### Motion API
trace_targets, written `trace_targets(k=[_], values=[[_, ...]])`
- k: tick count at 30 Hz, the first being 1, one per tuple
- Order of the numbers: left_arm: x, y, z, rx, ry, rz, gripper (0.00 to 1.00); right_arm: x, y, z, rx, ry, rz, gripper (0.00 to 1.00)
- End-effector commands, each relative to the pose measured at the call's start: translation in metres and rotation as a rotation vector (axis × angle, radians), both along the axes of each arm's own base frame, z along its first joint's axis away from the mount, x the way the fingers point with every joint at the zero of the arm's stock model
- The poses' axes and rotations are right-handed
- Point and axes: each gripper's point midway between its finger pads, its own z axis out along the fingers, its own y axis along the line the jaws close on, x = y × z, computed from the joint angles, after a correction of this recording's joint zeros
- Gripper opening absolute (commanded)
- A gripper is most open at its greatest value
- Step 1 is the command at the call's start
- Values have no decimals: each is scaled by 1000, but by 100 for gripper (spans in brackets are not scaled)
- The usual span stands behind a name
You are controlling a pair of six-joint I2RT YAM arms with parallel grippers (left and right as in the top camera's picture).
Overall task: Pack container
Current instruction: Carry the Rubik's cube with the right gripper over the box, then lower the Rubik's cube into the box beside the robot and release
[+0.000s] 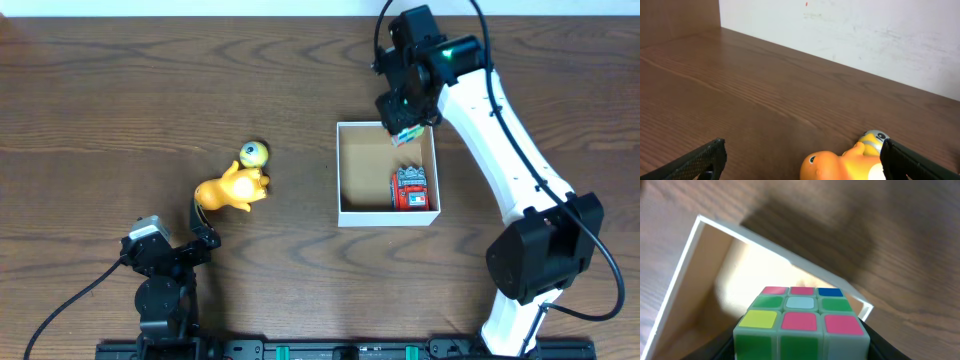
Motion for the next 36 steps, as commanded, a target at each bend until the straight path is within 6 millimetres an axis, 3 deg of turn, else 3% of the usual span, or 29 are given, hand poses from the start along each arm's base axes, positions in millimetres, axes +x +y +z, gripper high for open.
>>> trace_targets(k=[1,9,13,29,32,36], values=[[0,2,-14,17,35,8,98,-8,-3,-3,-52,1,122,37],[0,2,-14,17,35,8,98,-10,-3,-15,-172,-26,625,34],[0,2,-14,17,35,8,98,-11,6,-19,-153,-46,772,39],[0,2,-14,17,35,8,98,-16,10,-66,-121,72,801,35],[0,2,-14,17,35,8,98,-16,11,-70,-119,82,802,40],[0,2,-14,17,35,8,98,-16,11,-73,-118,89,802,61]])
